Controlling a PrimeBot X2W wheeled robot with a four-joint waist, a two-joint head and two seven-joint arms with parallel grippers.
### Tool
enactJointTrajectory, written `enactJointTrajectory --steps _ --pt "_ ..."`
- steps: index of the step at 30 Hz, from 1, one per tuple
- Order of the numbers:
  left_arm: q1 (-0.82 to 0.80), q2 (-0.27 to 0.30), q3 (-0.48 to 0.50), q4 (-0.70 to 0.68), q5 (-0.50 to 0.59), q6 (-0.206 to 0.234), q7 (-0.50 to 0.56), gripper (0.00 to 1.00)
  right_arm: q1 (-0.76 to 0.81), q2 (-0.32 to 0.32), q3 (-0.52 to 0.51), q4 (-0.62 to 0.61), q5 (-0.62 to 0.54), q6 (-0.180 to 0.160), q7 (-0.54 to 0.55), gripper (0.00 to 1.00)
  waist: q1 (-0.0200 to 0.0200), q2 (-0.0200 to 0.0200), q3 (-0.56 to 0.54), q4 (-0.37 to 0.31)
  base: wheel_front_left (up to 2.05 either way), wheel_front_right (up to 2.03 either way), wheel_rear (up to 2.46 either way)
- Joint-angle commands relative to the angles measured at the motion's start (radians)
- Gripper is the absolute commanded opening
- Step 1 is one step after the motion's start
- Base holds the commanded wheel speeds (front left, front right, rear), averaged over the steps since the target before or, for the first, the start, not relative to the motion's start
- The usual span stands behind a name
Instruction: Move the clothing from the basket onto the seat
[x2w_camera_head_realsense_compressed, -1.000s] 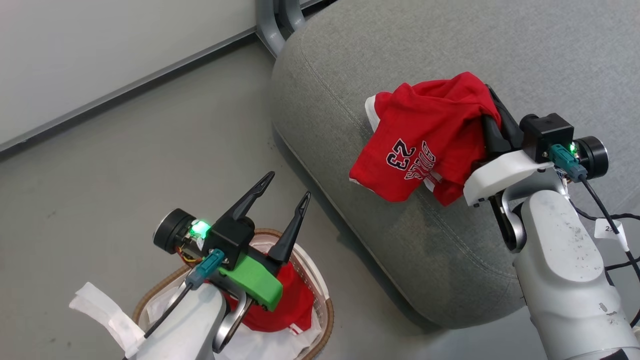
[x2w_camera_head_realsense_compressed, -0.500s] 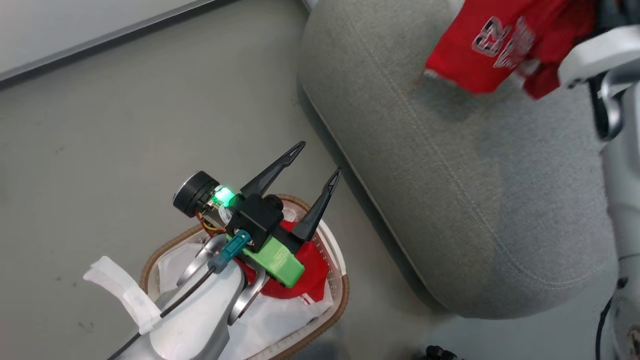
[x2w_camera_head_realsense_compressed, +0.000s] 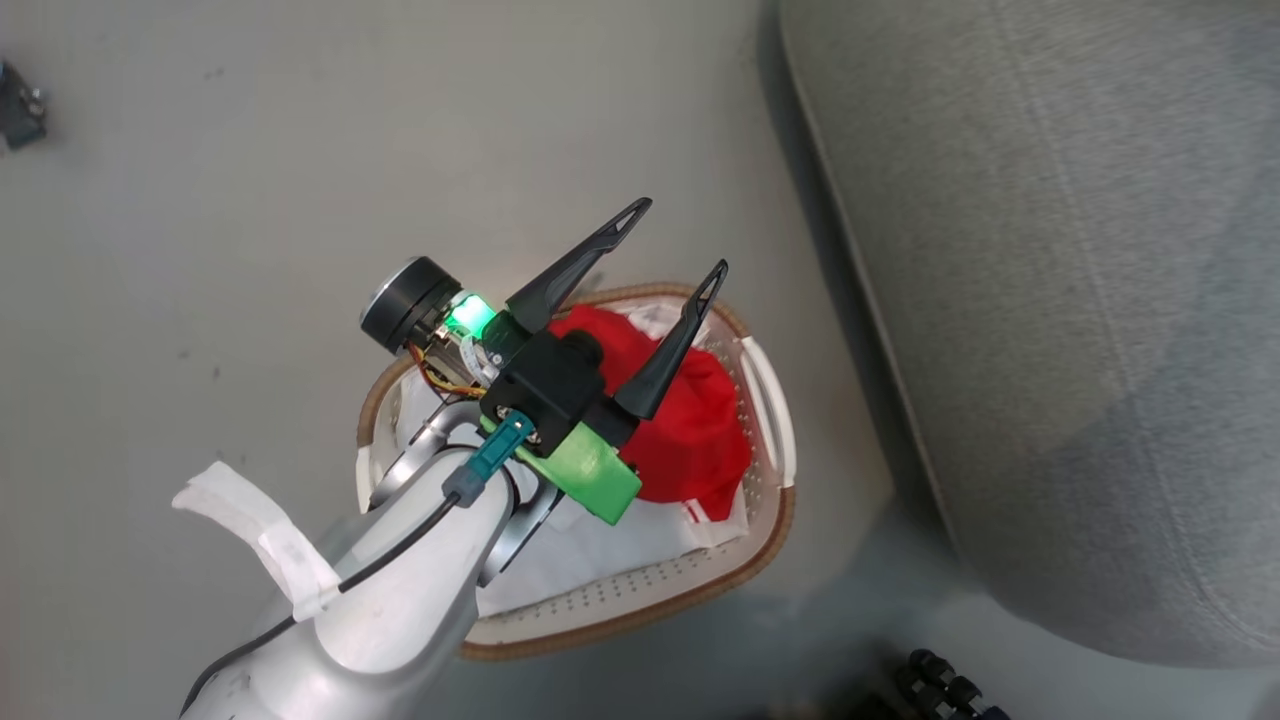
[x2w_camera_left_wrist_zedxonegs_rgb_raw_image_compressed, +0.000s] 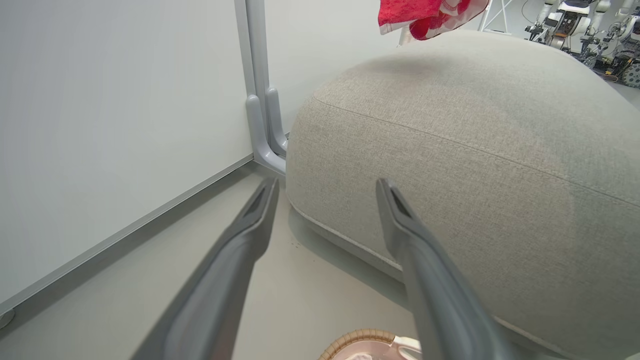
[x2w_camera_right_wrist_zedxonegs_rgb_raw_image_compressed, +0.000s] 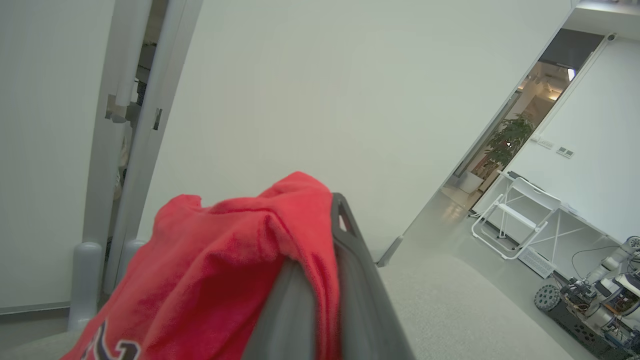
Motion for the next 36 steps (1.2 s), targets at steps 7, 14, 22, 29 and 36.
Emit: enactJointTrajectory --steps 7,14,22,29,36 --pt "-0.037 0.001 -0.004 0.005 0.008 0.005 -0.003 1.0 0.107 0.064 -0.082 0.111 -0.084 -0.001 -0.021 0.0 -0.0002 0.0 0.153 0.122 0.0 0.0 0.0" --pt "-0.024 0.01 0.009 0.021 -0.007 0.013 -0.004 1.0 0.163 0.121 -0.079 0.099 -0.08 -0.001 -0.024 0.27 -0.0002 0.0 0.125 0.092 0.0 0.0 0.0" --pt "0.015 0.007 0.034 0.022 -0.028 0.01 -0.004 1.0 0.251 0.146 -0.048 0.067 -0.047 -0.001 -0.024 1.0 -0.0002 0.0 0.042 0.059 0.0 0.0 0.0" --pt "0.078 -0.006 0.077 0.013 -0.045 0.006 -0.004 1.0 0.367 0.145 0.025 0.014 0.03 -0.001 -0.025 1.0 -0.0002 0.0 -0.083 0.053 0.0 0.0 0.0" --pt "0.174 -0.018 0.173 0.009 -0.062 0.018 -0.003 1.0 0.436 0.129 0.13 -0.025 0.092 -0.001 -0.025 1.0 -0.0002 0.0 -0.225 0.067 0.0 0.0 0.0"
